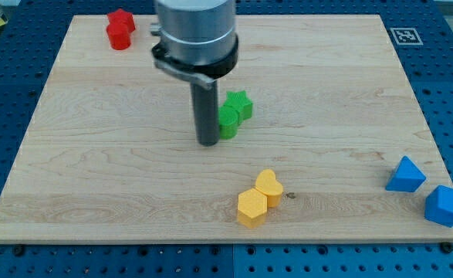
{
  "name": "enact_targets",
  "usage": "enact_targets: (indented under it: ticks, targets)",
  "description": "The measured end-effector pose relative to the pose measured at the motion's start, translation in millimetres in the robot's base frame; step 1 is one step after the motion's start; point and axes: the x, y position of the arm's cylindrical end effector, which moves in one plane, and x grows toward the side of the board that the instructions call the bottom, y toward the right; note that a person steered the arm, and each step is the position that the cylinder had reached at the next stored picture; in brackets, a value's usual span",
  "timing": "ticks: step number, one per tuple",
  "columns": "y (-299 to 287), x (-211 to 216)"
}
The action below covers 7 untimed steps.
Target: Move the green star to the top right
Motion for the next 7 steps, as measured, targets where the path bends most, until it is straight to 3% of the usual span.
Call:
enact_targets:
  ticks: [3, 6, 7]
  targets:
    - [85.7, -70.4]
    - [54.0, -57.1]
    - [42.4, -80.6]
